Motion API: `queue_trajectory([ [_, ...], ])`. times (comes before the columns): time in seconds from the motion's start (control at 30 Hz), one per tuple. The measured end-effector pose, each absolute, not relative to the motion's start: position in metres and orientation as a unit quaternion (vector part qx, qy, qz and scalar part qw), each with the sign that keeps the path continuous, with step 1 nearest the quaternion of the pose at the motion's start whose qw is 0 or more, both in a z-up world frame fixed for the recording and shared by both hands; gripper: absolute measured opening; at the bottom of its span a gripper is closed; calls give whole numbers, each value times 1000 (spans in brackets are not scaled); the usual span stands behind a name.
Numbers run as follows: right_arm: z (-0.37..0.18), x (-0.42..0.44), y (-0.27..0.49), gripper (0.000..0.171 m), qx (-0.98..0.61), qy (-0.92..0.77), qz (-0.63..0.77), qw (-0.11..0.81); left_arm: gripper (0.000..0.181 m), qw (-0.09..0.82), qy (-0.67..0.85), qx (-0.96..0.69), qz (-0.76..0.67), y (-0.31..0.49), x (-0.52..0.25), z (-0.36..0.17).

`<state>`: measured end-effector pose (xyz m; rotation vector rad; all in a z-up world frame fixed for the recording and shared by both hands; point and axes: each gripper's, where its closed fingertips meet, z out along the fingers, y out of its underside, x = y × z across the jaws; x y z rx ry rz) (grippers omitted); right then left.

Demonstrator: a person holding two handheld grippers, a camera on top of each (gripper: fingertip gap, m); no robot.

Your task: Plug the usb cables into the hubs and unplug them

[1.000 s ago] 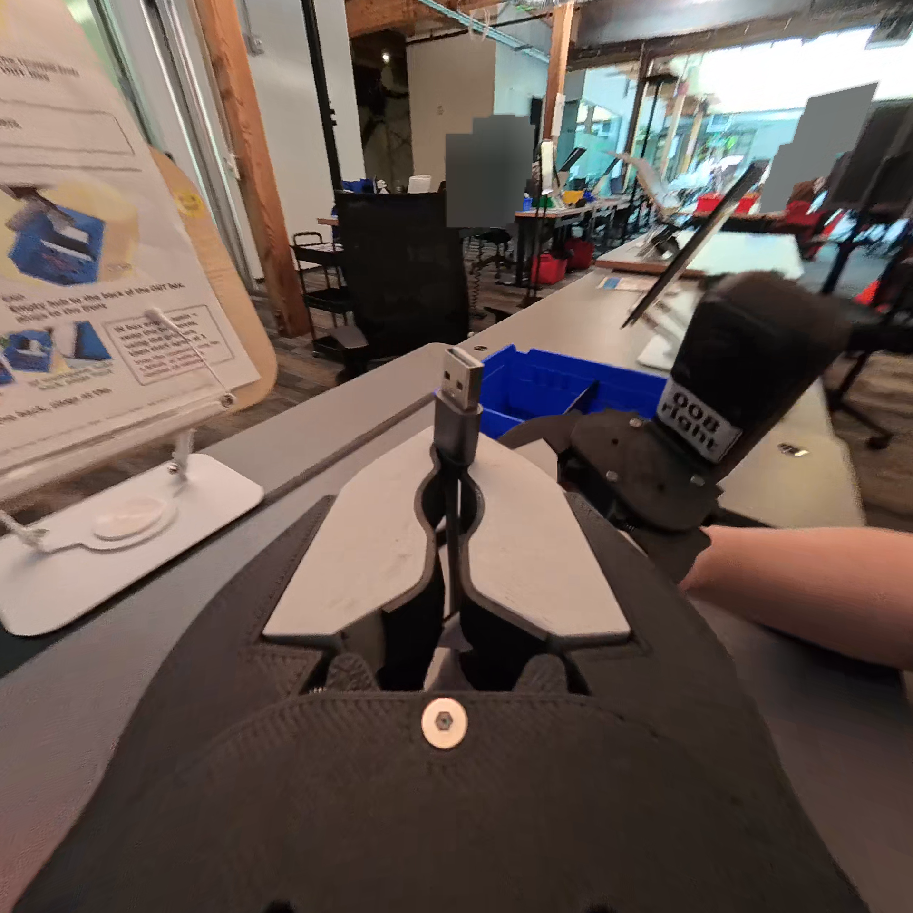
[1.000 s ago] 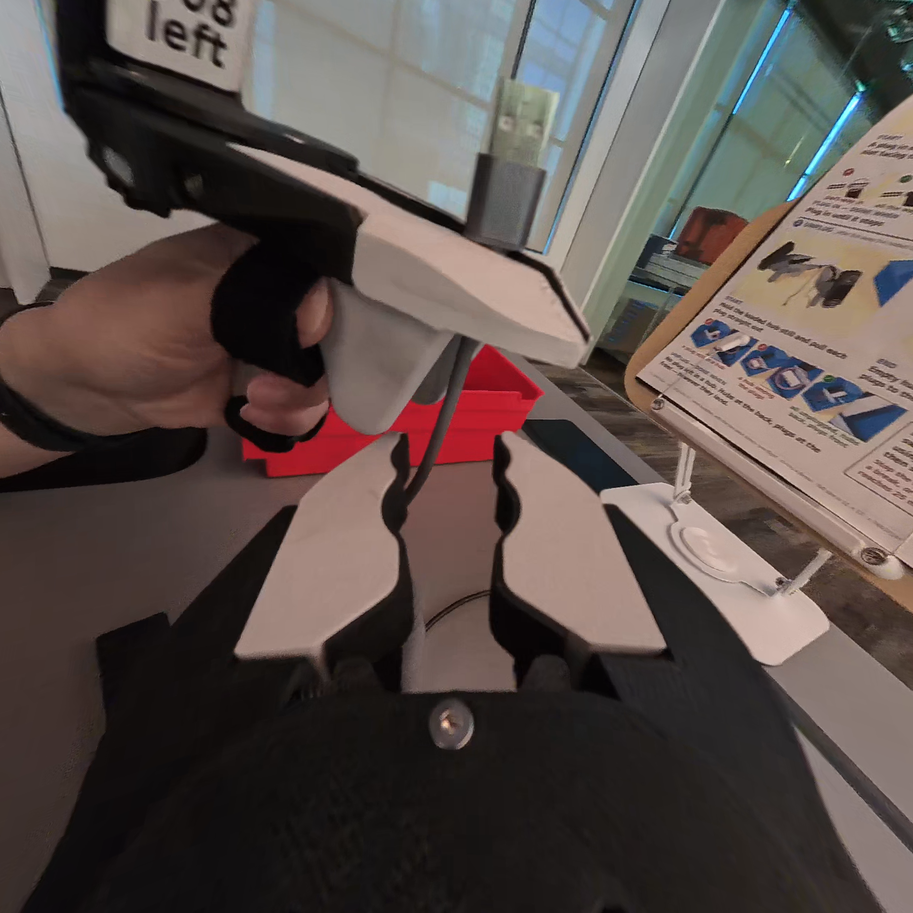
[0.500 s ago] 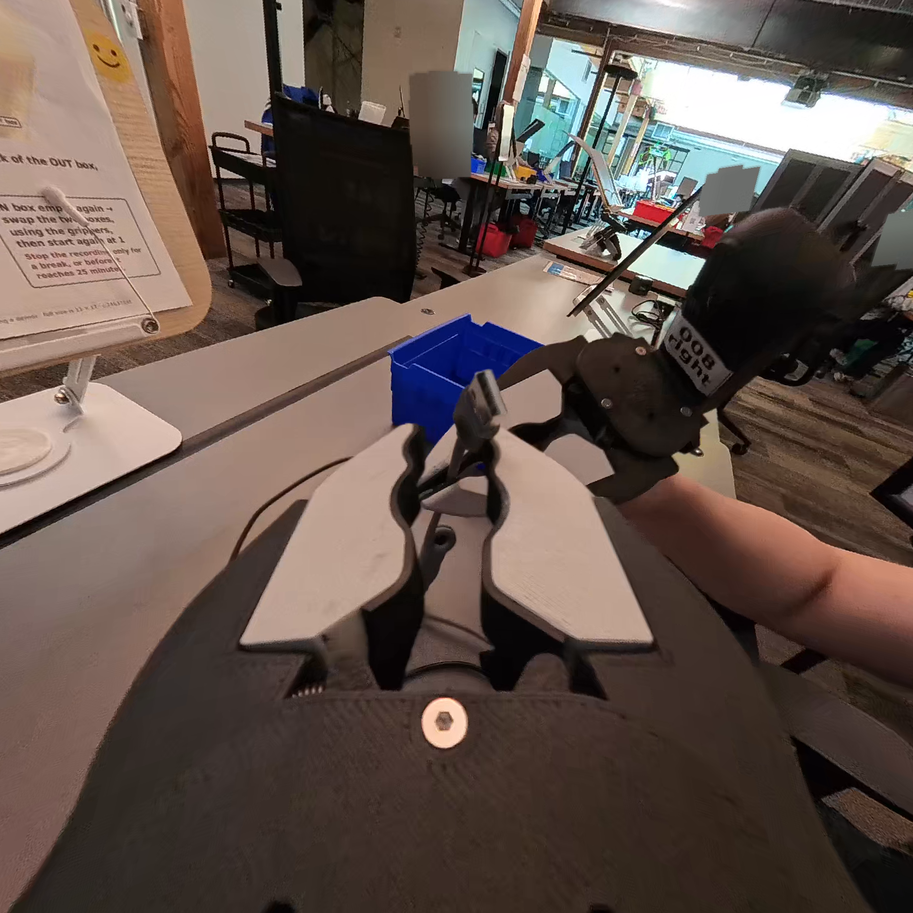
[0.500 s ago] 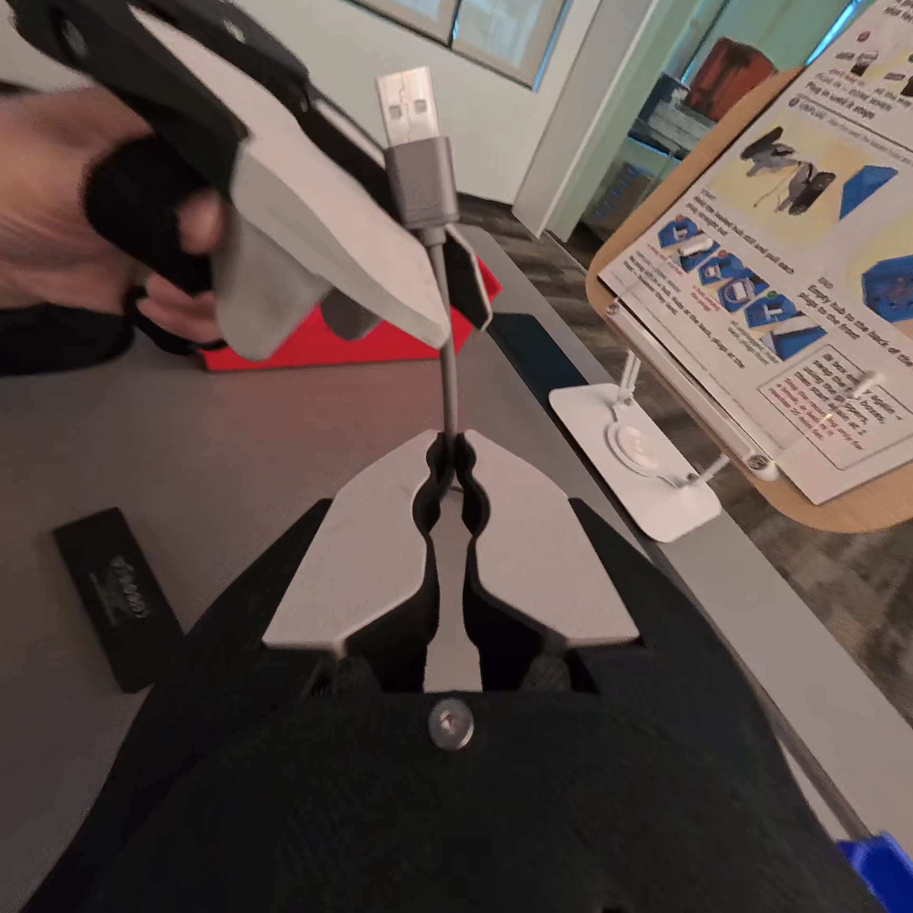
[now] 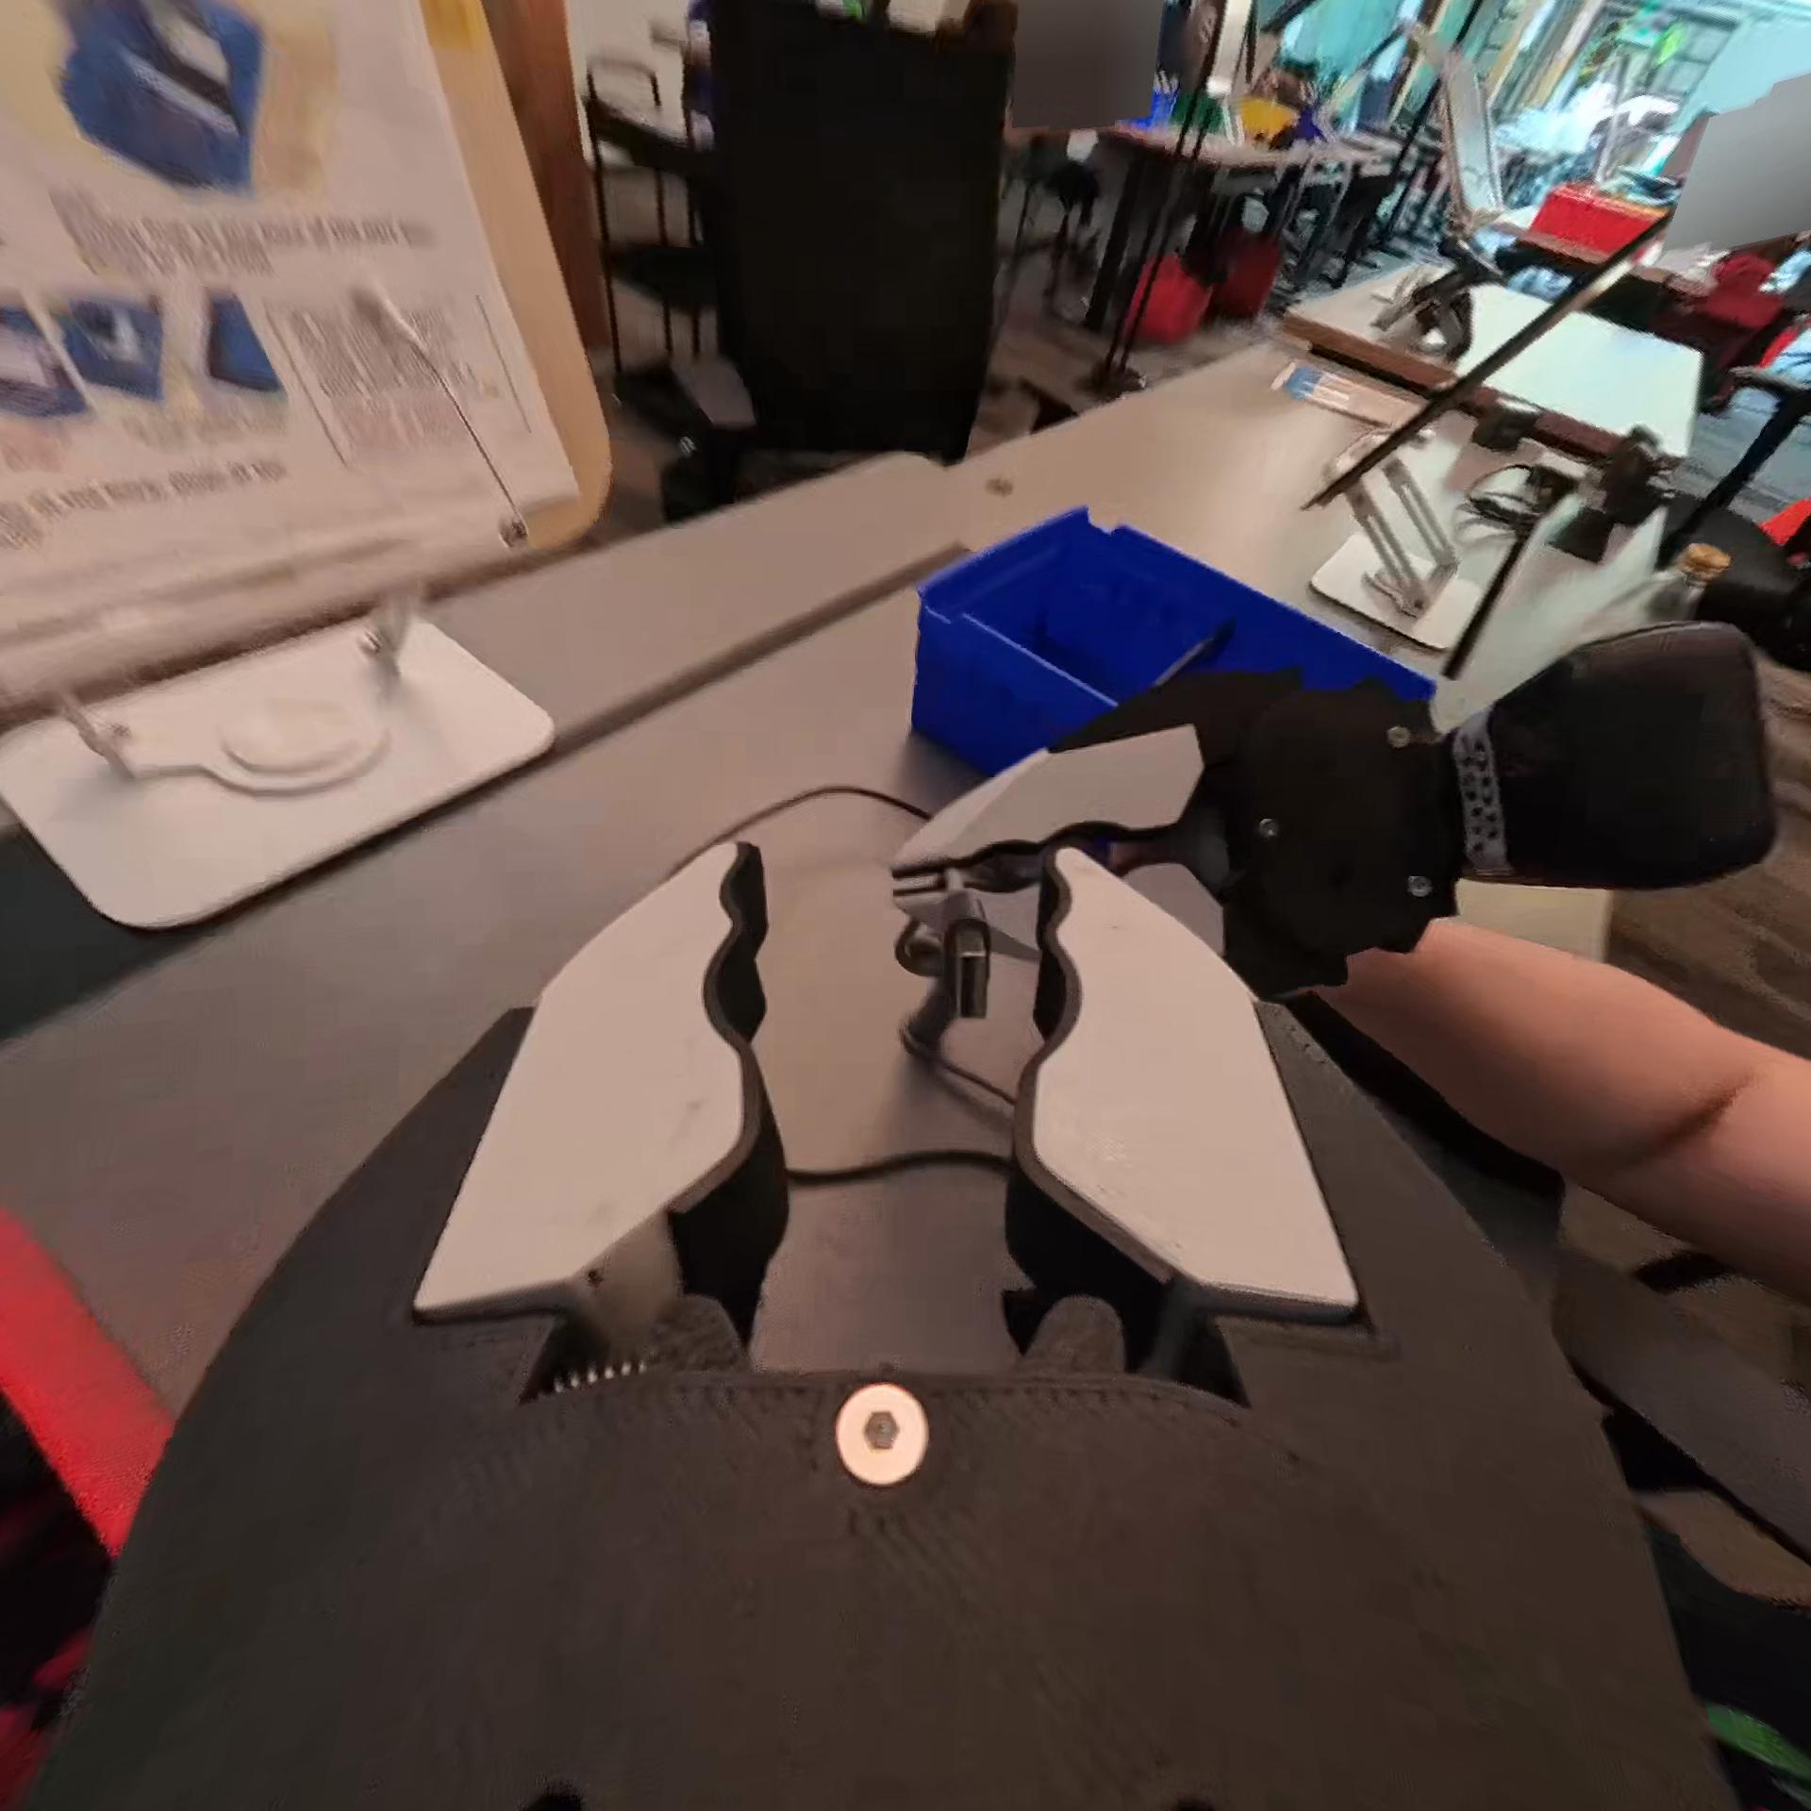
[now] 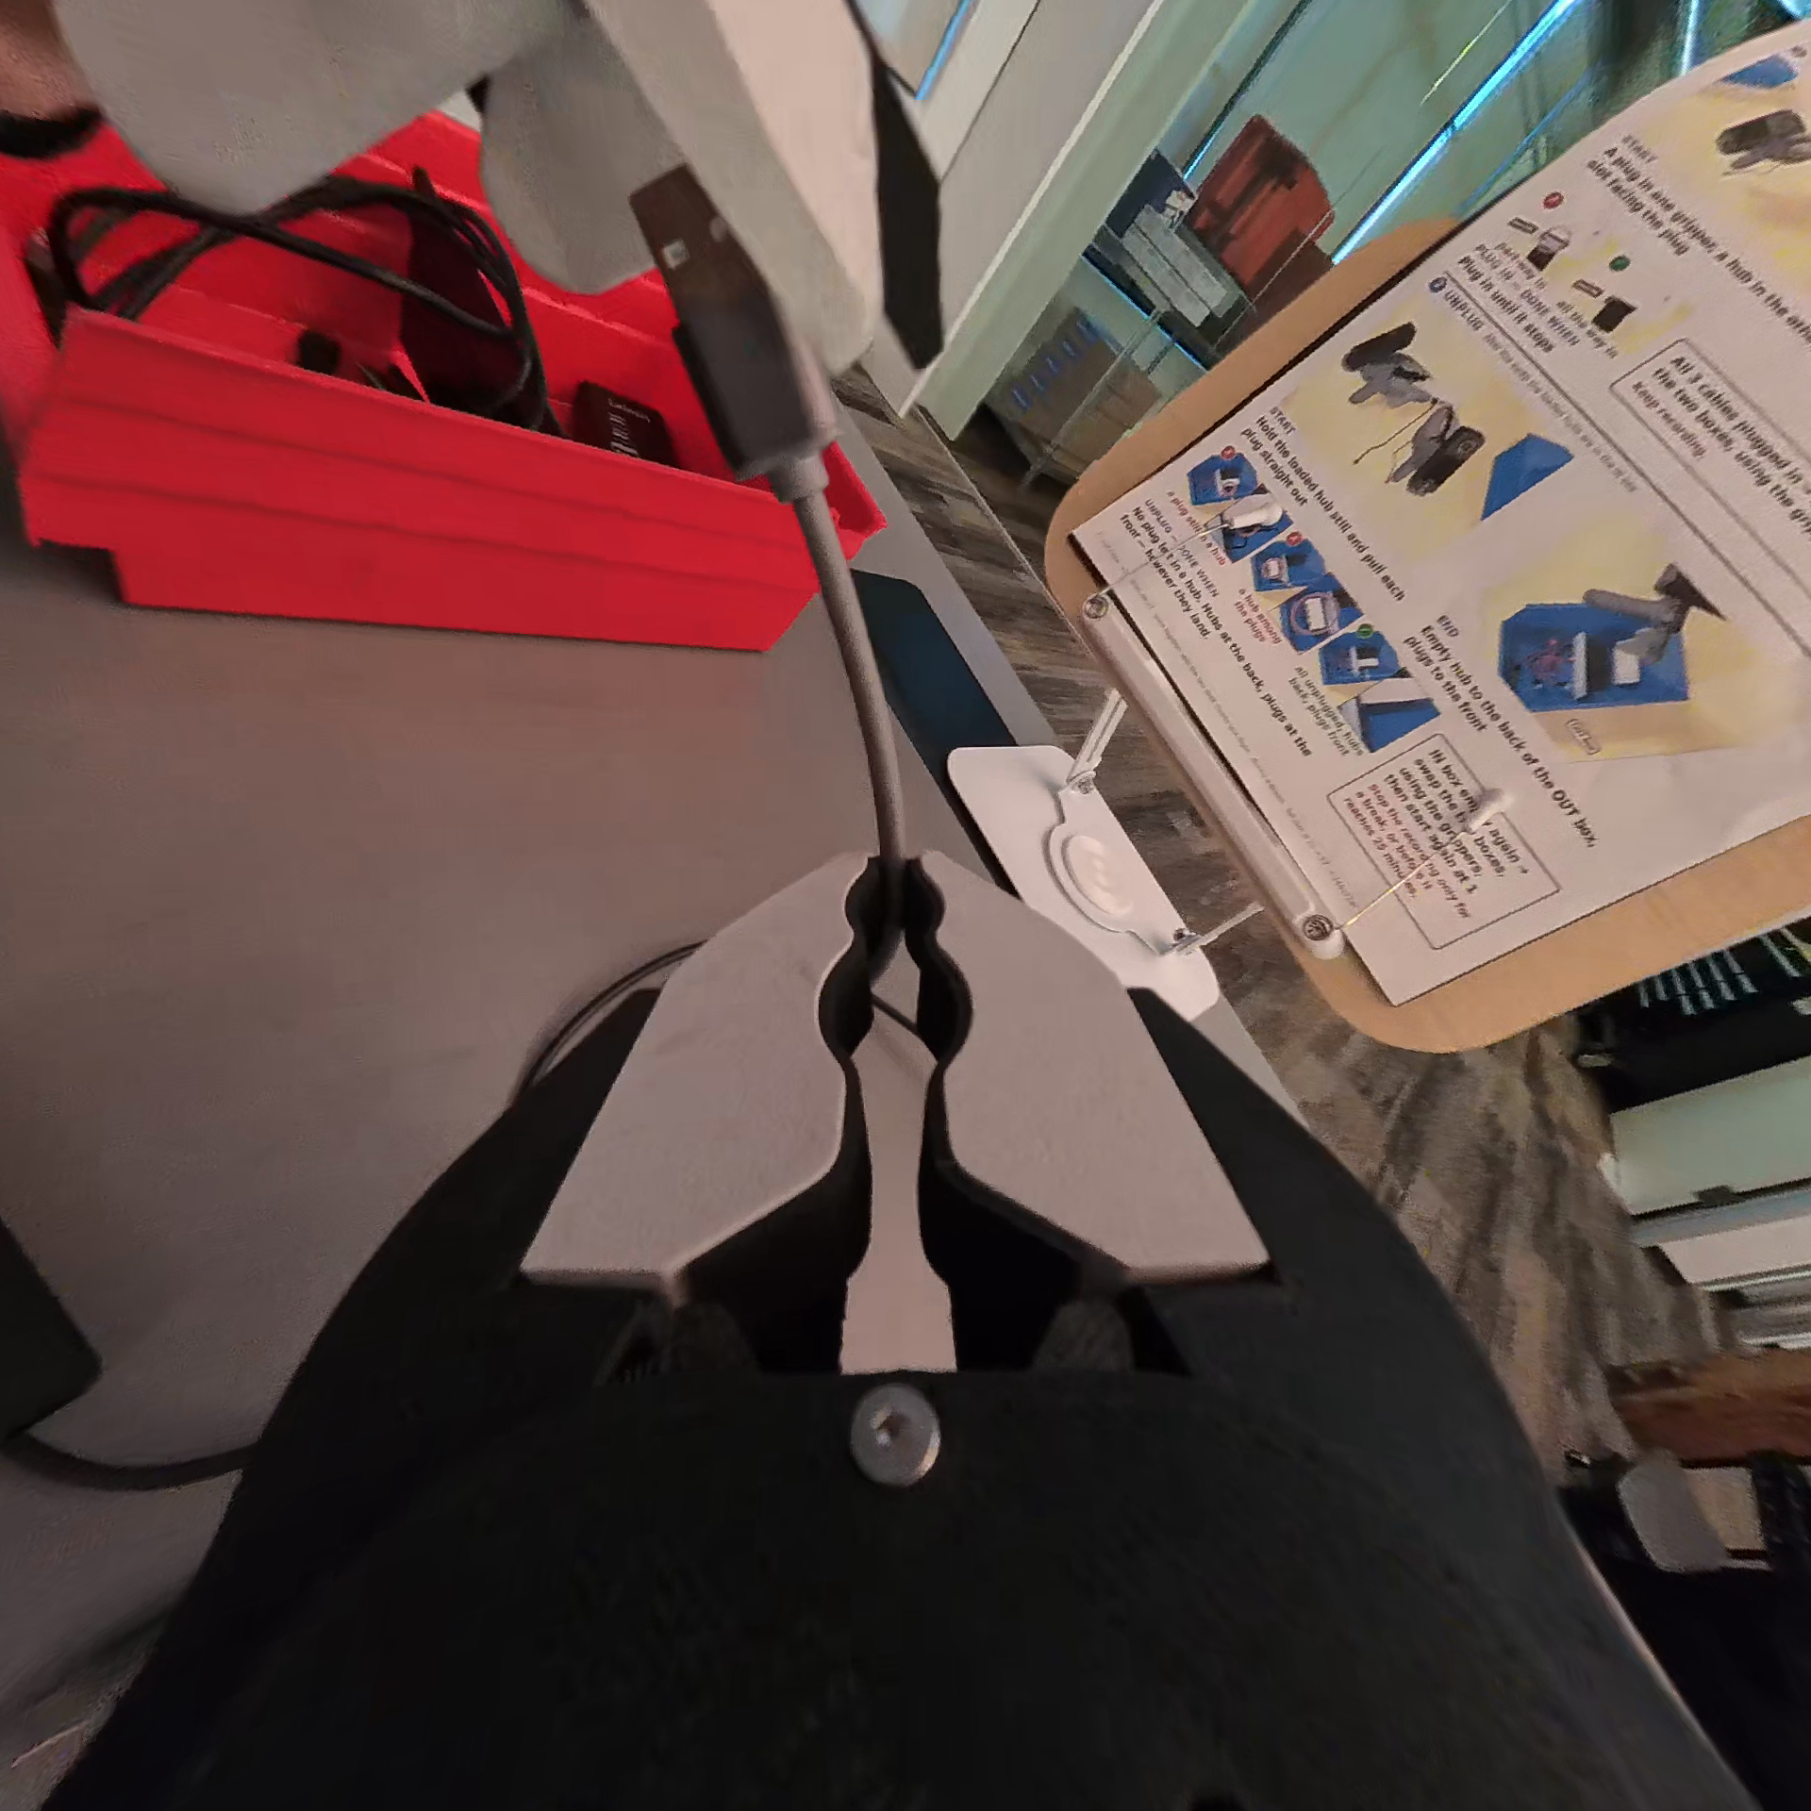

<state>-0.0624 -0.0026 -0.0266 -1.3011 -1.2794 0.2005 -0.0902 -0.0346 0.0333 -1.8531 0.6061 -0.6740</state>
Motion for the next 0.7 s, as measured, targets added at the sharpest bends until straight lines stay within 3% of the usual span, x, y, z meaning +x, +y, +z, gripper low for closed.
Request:
queue_trajectory([
  [0.1, -28, -63, -3, 4, -565, -552, 85, 607, 52, 490, 259, -771, -314, -42, -86, 32],
  [0.23, -26, -59, 1, 4, -567, -547, 79, 611, 43, 484, 276, -792, -250, -38, -92, 18],
  [0.33, -25, -59, 0, 4, -567, -545, 92, 611, 15, 493, 280, -783, -255, -34, -92, 17],
  [0.47, -26, -60, 0, 5, -560, -552, 84, 612, 23, 506, 273, -770, -276, -27, -94, 20],
  [0.53, -26, -60, 0, 4, -557, -553, 82, 614, 12, 497, 290, -769, -279, -29, -92, 16],
  [0.7, -31, -62, -1, 4, -553, -562, 83, 609, 8, 490, 315, -752, -308, -34, -84, 15],
])
